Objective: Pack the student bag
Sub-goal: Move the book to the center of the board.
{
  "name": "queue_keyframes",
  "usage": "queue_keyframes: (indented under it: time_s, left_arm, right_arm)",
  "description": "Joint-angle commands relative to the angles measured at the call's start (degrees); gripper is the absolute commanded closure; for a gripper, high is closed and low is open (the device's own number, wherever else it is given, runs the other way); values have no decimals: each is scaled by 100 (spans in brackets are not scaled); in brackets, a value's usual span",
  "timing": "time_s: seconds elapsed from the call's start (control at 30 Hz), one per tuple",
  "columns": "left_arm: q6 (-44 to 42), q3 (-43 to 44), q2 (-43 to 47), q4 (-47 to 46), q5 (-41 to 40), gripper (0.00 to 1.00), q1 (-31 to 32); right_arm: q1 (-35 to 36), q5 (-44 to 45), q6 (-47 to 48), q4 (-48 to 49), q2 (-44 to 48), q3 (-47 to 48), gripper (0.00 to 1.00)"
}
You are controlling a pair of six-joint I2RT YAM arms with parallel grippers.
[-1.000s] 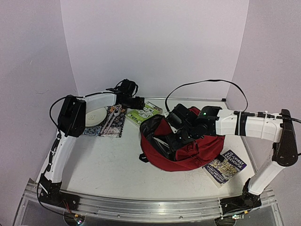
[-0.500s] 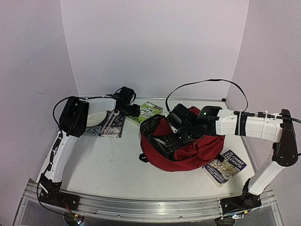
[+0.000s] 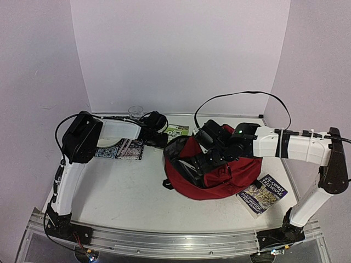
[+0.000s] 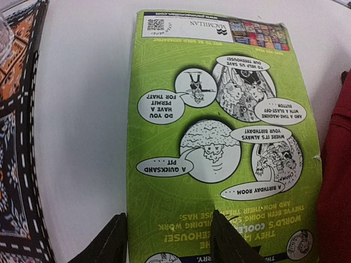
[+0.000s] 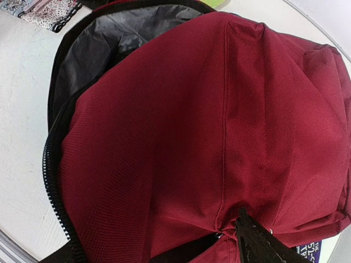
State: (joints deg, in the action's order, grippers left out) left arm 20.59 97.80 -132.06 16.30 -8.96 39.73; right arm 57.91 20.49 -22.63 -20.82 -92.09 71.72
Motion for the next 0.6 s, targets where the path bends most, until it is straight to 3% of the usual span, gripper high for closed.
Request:
queue_keyframes:
  time_s: [0.0, 0.57]
  left_arm:
    - [394, -920, 78, 953, 104, 50, 543]
    - [1737, -3488, 1481, 957, 75, 56, 1431]
  right_arm:
    - [19, 198, -22, -9, 238, 128, 20]
    - [6, 54, 162, 412, 172, 44, 16]
